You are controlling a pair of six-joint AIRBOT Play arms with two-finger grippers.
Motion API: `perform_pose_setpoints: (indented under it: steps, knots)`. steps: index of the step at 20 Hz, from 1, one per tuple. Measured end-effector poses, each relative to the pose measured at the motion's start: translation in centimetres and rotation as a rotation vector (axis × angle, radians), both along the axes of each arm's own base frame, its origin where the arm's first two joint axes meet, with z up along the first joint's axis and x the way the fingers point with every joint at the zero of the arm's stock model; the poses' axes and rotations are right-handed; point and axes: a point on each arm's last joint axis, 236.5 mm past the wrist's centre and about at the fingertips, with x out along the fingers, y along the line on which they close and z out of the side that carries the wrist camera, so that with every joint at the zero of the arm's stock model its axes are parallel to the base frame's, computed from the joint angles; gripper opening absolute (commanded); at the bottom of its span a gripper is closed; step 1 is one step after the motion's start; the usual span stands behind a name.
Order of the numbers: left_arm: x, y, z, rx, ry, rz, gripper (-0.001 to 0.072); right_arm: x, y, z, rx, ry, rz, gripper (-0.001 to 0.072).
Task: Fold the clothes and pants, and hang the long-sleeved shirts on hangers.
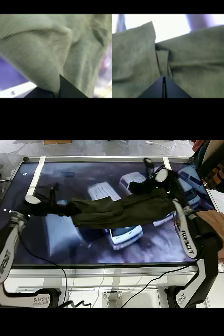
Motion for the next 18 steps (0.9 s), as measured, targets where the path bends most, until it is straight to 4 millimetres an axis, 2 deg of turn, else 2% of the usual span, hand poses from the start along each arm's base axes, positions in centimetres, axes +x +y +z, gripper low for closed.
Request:
perform_pose_setpoints:
  steps: [2, 4, 6, 8, 11, 12, 14, 16, 18]
  knots:
    - [-1.1, 0.9, 3.8, 0.074, -0.061, -0.044, 0.0018, -0.7, 4.2, -1.9, 0.010, 0.003, 0.044, 0.0046]
    - [-1.8, 1.6, 7.7, 0.123, -0.143, -0.045, 0.0018, -2.4, 8.9, -4.2, 0.033, 0.041, 0.089, 0.0047]
    - [-2.0, 2.2, 10.7, 0.162, -0.232, -0.023, 0.0019, -5.9, 14.6, -6.8, 0.064, 0.113, 0.162, 0.0045]
    - [-1.7, 2.7, 12.9, 0.182, -0.305, 0.008, 0.0019, -10.0, 19.9, -8.8, 0.092, 0.173, 0.241, 0.0045]
    - [-1.3, 3.2, 14.1, 0.198, -0.347, 0.037, 0.0019, -15.5, 25.6, -10.1, 0.105, 0.211, 0.346, 0.0046]
    - [-1.1, 3.3, 14.3, 0.195, -0.357, 0.045, 0.0019, -16.8, 26.7, -10.4, 0.098, 0.216, 0.373, 0.0045]
    - [-0.7, 2.8, 14.6, 0.163, -0.359, 0.058, 0.0019, -17.7, 27.0, -10.9, 0.070, 0.213, 0.398, 0.0046]
    - [-0.5, 1.7, 14.5, 0.114, -0.347, 0.055, 0.0019, -16.4, 25.4, -11.1, 0.032, 0.200, 0.385, 0.0046]
    - [-0.3, 0.1, 14.0, 0.078, -0.327, 0.033, 0.0019, -13.6, 22.2, -10.2, 0.004, 0.178, 0.338, 0.0046]
